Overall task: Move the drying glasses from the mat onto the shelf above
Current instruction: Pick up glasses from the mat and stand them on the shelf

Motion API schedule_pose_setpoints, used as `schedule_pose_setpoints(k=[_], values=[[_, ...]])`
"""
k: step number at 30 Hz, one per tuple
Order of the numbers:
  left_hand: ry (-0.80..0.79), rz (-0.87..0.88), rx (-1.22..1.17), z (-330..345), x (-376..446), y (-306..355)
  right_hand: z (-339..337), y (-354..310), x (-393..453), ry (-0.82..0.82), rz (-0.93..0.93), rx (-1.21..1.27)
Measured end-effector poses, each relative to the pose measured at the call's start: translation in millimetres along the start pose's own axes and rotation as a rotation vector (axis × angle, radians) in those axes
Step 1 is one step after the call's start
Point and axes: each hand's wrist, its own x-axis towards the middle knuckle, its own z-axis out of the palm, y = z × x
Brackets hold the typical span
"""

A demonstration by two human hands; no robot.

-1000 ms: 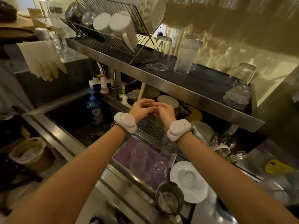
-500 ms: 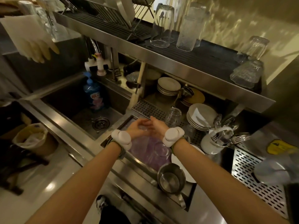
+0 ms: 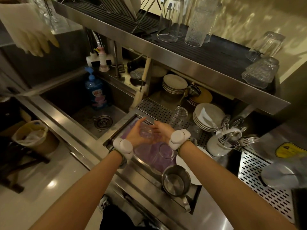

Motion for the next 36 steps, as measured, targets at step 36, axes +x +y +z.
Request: schedule_pose_setpoints(k=[36], values=[[0.183,0.490,0.067,-47.1,23.8,213.5,-21.7,-126.0,-50.5,-0.241,-0.599,-0.057]])
